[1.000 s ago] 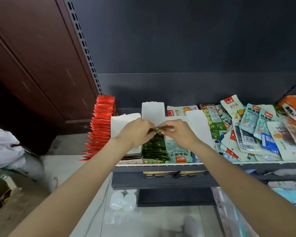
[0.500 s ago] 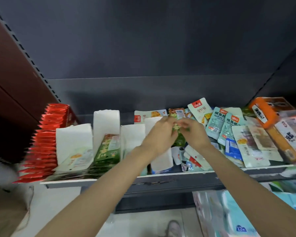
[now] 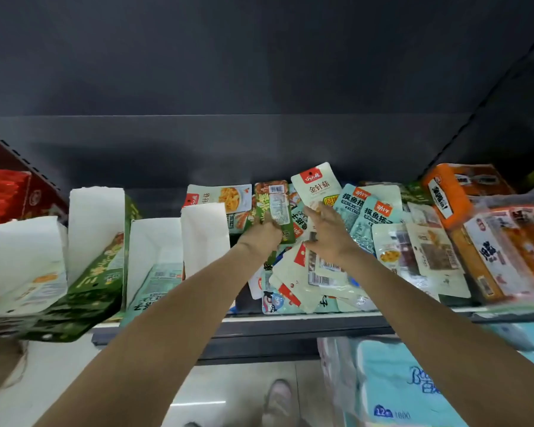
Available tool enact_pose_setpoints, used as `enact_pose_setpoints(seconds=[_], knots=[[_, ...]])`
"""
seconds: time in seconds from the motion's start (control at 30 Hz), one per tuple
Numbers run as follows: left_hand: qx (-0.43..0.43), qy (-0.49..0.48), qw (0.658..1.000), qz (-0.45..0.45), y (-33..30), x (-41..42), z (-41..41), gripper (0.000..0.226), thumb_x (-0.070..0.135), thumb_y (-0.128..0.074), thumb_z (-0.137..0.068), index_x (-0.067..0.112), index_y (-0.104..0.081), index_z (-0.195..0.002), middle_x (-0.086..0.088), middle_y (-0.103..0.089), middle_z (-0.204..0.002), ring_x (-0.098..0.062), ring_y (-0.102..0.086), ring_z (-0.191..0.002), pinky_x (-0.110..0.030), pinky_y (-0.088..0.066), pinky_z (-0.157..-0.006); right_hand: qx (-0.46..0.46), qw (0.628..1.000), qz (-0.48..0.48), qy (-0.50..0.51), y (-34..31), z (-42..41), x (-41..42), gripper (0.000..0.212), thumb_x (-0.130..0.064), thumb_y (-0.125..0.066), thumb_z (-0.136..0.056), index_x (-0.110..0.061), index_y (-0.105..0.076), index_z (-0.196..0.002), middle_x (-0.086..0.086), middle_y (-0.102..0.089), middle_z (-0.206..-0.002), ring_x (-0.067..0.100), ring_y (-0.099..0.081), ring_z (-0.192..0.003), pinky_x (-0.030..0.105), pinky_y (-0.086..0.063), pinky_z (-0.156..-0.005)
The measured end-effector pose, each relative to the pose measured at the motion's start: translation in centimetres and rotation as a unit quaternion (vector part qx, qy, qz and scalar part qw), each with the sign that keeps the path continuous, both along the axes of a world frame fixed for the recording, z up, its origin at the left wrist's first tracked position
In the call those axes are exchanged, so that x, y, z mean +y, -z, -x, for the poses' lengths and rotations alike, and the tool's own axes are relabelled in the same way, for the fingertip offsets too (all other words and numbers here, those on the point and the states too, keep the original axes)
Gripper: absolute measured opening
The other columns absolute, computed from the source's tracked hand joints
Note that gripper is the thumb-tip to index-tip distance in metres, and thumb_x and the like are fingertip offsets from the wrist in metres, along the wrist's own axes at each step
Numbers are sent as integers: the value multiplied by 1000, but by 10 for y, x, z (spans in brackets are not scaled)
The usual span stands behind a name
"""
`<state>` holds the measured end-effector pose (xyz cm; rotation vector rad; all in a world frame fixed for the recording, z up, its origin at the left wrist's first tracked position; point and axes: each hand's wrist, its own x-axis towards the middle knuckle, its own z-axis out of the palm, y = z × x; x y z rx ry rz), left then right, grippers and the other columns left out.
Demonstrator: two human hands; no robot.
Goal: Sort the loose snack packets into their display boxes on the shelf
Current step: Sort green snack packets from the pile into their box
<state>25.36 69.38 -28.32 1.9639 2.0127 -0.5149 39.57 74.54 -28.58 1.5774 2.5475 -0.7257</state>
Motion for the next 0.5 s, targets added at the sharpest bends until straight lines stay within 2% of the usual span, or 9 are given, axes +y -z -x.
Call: enact_pose_setpoints(seconds=[0.07, 0.13, 0.27, 0.37, 0.43, 0.5], knots=[[26, 51, 998, -8, -10, -2, -3, 44, -12, -46, -88, -2, -44, -130, -22, -44, -134, -37, -50, -121, -38, -47, -92, 15, 1000, 1, -5, 1, -2, 0, 79, -21, -63, -88, -24, -15, -151, 8, -4, -158, 25, 1, -146, 40, -7, -119], [34, 77, 996, -34, -22, -4, -5, 33, -12, -48, -87, 1, -52, -117, -16, -56, -118, -32, -59, -107, -35, -49, -83, 31, 999, 8, -1, 1, -3, 0, 79, -20, -63, -88, -24, -15, -150, 7, -6, -158, 25, -1, -146, 39, -9, -119], [36, 48, 991, -122, -41, -11, -4, 33, -5, -50, -88, 6, -51, -119, -13, -63, -108, -31, -65, -96, -36, -51, -74, 96, 995, 17, -4, -9, 0, -1, 80, -18, -63, -89, -28, -13, -150, 4, -12, -157, 24, -8, -146, 41, -15, -118], [6, 15, 981, -195, -60, -21, 0, 40, -5, -48, -88, 7, -45, -126, -12, -64, -107, -31, -66, -91, -34, -50, -68, 177, 984, 19, -10, -23, 9, -7, 77, -15, -63, -89, -27, -16, -150, 5, -26, -152, 21, -26, -140, 42, -26, -115], [-17, 4, 971, -240, -75, -31, 5, 41, -6, -47, -88, 7, -43, -126, -11, -62, -109, -31, -64, -94, -33, -48, -68, 225, 974, 3, -5, -33, 17, -12, 65, -13, -62, -89, -22, -31, -145, 6, -43, -141, 22, -42, -130, 42, -36, -109], [-49, -10, 956, -289, -88, -44, 13, 34, -1, -46, -91, 9, -46, -123, -10, -61, -109, -30, -62, -96, -31, -42, -67, 267, 963, -27, 5, -46, 22, -18, 38, -13, -61, -89, -11, -53, -127, 8, -62, -119, 23, -58, -111, 39, -46, -97]])
